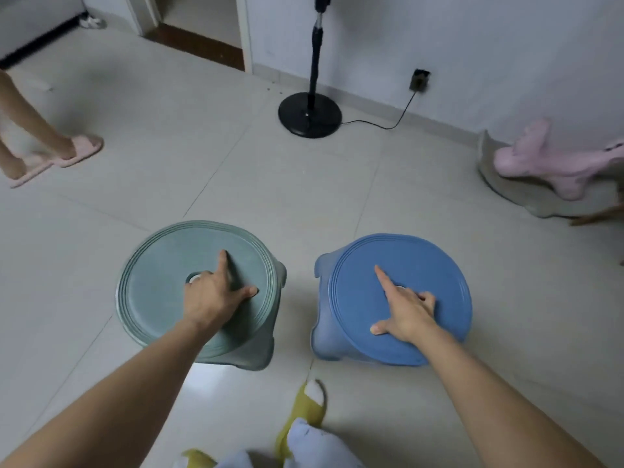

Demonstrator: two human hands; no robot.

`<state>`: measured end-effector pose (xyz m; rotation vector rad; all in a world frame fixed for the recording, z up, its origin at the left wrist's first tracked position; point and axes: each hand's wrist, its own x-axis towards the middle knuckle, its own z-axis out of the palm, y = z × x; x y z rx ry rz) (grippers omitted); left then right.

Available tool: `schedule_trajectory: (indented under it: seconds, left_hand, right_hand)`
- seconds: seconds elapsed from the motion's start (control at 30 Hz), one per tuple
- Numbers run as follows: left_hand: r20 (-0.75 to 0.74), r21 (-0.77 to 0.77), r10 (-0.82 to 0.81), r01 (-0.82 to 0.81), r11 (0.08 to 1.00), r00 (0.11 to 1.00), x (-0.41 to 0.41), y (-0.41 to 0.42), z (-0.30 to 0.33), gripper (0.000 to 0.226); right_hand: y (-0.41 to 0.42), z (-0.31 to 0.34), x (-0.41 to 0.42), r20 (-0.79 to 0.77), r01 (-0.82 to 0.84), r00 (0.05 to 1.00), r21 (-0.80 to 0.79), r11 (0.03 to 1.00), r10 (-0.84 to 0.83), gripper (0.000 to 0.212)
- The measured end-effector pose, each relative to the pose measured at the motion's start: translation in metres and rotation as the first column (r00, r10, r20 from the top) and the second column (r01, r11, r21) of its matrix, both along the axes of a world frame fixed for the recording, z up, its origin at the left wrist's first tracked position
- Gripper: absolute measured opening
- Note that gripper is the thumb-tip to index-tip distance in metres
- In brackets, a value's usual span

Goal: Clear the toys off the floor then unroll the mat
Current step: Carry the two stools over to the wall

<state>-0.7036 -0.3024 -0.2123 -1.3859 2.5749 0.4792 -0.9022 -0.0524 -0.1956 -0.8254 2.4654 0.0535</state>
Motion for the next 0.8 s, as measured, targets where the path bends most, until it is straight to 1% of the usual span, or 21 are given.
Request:
schedule_trajectory:
  seconds: [0.13,0.23,0.4,0.63,0.8]
  left_hand:
    - [-0.005,-0.011,-0.118,0.118,0.993,0.993,-0.069,0.019,0.014,0.093]
    - [-0.038,-0.025,-0.214,0.213,0.977,0.976,-0.126,0.031,0.031,0.095]
    - [-0.074,-0.058,-0.339,0.335,0.94,0.938,-0.199,0.038,0.056,0.095]
    - [-0.096,-0.087,-0.47,0.463,0.882,0.878,-0.301,0.032,0.064,0.093]
    - [-0.101,-0.058,-0.538,0.535,0.843,0.837,-0.383,0.014,0.056,0.092]
  right_hand:
    - [0.04,0.013,-0.041,-0.043,0.11,0.993,-0.001,0.994,-0.11,0.114]
    - [0.068,0.024,-0.071,-0.067,0.214,0.974,-0.019,0.977,-0.215,0.113]
    - [0.092,0.038,-0.104,-0.09,0.343,0.934,-0.05,0.938,-0.347,0.113]
    - [0.1,0.042,-0.16,-0.063,0.472,0.878,-0.053,0.88,-0.475,0.11]
    - [0.089,0.042,-0.22,-0.015,0.561,0.827,-0.044,0.826,-0.562,0.11]
